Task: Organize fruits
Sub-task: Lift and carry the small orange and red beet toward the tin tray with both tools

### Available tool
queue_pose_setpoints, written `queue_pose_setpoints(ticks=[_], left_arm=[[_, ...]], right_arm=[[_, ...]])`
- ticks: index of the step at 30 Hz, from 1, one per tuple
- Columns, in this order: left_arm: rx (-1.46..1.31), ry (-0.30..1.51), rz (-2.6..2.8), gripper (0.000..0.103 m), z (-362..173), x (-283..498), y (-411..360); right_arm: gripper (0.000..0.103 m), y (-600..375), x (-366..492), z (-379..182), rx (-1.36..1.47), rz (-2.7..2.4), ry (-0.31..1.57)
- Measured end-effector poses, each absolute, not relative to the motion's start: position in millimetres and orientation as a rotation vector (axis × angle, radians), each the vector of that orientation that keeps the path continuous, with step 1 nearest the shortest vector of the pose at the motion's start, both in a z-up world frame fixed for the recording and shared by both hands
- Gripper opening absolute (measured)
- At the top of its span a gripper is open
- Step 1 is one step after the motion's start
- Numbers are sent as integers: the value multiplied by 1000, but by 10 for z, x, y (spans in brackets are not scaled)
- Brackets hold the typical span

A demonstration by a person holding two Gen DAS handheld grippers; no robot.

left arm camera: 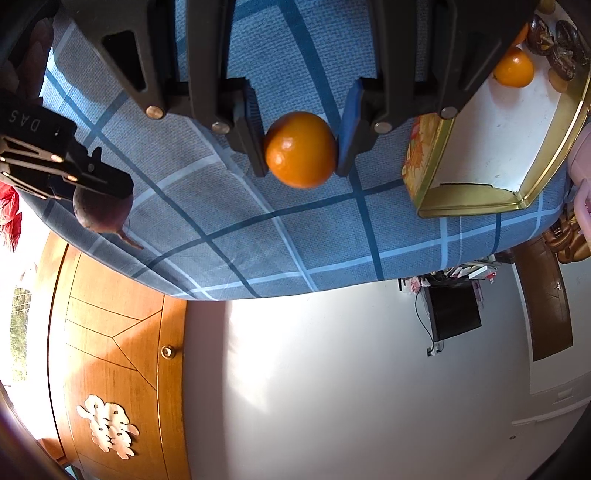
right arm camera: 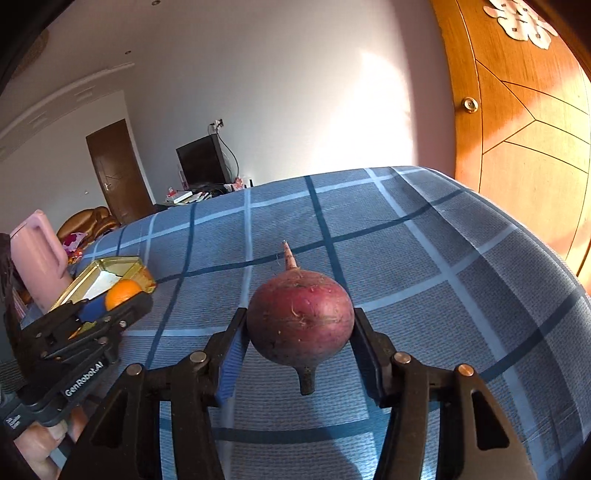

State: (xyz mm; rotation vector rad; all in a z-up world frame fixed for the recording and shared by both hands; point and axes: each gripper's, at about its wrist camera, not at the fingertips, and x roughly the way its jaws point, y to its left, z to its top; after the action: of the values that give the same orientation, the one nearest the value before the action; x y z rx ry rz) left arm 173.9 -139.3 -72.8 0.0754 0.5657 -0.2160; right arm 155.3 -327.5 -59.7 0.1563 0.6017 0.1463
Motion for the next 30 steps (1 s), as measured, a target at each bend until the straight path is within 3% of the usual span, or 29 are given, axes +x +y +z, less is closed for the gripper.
queue_pose_setpoints(ticks=[30], left_arm=[[-11, 523, -93, 38, -423, 1162, -289]], right_arm=[[56, -1976, 1206, -235, 80, 415, 509]])
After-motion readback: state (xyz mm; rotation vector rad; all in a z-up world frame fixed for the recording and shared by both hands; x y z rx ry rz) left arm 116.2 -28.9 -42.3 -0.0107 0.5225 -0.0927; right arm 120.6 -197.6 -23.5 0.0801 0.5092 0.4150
